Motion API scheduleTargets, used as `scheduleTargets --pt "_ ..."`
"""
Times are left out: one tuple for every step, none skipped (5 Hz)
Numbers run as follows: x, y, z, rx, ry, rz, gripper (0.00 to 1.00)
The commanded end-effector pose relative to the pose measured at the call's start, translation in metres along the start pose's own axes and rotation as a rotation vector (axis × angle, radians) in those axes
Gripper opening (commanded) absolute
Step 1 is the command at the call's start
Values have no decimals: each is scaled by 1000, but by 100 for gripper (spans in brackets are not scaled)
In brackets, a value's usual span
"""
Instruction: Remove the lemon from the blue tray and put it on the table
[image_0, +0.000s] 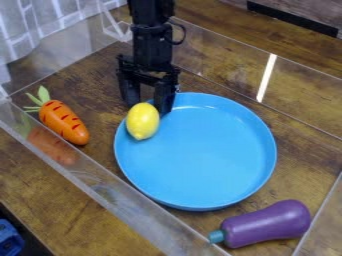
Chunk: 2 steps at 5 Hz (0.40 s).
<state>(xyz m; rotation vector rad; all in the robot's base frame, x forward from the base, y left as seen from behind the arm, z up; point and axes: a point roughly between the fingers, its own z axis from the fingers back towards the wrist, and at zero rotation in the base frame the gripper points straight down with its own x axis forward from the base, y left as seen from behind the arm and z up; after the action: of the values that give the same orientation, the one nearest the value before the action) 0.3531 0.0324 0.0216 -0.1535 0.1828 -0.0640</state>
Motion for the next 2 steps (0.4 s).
scheduleTargets --pt "5 9 -2 -10 11 25 0" --pt "9 17 5 -5 17 29 0"
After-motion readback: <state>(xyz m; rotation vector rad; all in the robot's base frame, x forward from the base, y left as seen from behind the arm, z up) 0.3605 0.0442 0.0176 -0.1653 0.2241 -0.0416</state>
